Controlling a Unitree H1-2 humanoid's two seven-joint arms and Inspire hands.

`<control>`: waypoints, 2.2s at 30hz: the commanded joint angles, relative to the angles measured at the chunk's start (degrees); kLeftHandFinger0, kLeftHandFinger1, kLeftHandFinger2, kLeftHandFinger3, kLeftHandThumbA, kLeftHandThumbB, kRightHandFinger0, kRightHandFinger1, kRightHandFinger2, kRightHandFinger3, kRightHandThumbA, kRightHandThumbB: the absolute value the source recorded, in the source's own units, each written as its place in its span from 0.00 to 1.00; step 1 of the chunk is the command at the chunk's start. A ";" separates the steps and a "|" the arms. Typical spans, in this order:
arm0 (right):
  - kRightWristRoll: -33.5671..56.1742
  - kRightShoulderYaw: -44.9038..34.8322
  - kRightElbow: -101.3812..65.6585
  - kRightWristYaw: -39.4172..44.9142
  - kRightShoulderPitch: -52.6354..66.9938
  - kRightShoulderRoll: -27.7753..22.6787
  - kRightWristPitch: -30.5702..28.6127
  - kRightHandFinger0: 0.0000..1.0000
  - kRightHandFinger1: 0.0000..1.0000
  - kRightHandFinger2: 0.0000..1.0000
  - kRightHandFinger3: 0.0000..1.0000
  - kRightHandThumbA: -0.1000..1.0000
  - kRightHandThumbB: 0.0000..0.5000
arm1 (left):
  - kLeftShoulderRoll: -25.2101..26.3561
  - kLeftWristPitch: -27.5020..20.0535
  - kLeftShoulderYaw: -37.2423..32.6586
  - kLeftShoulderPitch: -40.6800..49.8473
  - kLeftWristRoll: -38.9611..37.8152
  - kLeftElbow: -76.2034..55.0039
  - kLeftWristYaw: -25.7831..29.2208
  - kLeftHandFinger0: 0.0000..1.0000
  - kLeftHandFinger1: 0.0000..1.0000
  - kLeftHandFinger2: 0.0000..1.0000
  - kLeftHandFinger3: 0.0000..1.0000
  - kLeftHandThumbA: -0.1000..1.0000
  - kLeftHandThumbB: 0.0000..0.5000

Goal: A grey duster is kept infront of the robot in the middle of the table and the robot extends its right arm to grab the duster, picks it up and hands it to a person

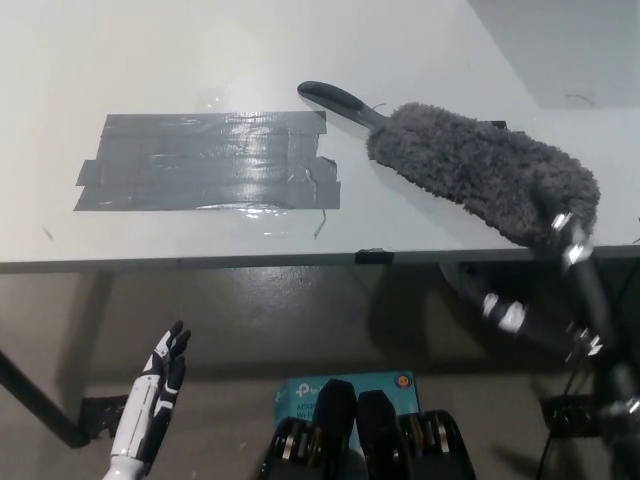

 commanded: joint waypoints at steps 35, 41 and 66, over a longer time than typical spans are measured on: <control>-25.43 16.20 50.34 9.50 -47.53 -5.13 29.19 1.00 1.00 1.00 1.00 1.00 0.82 | -0.20 -6.24 0.83 0.26 0.91 0.92 2.15 1.00 1.00 1.00 1.00 1.00 0.63; -25.43 17.46 52.28 9.74 -47.80 -5.30 29.28 1.00 1.00 1.00 1.00 1.00 0.91 | -0.38 -6.24 0.99 0.04 0.28 0.71 1.98 1.00 1.00 1.00 1.00 1.00 0.63; -25.28 22.93 65.94 14.06 -48.74 -5.99 24.70 1.00 1.00 1.00 1.00 0.98 0.97 | -0.43 -5.86 1.70 -1.30 -0.58 0.15 0.87 1.00 1.00 1.00 1.00 1.00 0.65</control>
